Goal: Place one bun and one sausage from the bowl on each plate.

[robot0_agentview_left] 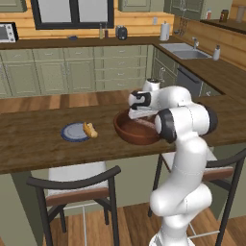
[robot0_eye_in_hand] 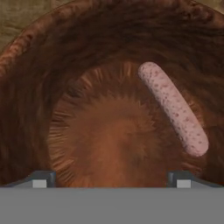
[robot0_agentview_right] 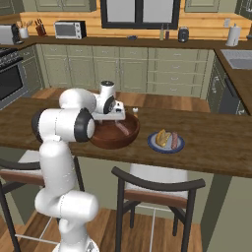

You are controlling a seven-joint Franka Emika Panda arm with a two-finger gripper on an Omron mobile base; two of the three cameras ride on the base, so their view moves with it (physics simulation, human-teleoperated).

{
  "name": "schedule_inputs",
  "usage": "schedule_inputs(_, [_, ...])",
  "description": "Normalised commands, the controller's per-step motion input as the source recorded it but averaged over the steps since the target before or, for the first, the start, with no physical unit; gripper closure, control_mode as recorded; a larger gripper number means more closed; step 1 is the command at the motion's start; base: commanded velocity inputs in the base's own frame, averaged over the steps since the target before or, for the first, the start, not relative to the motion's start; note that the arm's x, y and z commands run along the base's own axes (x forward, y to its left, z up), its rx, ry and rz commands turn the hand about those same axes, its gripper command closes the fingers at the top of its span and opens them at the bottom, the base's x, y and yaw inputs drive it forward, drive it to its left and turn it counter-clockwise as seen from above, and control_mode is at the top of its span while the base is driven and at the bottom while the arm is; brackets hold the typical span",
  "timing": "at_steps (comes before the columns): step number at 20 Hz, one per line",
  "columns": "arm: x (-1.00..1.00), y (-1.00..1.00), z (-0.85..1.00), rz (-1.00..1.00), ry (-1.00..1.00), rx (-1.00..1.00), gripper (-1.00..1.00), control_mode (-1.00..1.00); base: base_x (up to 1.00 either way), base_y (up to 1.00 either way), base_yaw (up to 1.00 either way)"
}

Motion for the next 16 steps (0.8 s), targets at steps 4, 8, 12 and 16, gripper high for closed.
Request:
schedule_inputs(4, [0.32,-0.25,-0.29,0.05,0.0,-0.04,-1.0,-1.0,0.0,0.0,0.0])
schedule_inputs(8, [0.32,-0.16,-0.38,0.05,-0.02,-0.09,-1.0,-1.0,0.0,0.0,0.0])
schedule_inputs(12, [0.26,-0.05,-0.25,0.02,-0.03,-0.11,-1.0,-1.0,0.0,0.0,0.0])
schedule_inputs(16, [0.17,-0.21,-0.27,0.03,0.0,-0.06,-1.0,-1.0,0.0,0.0,0.0])
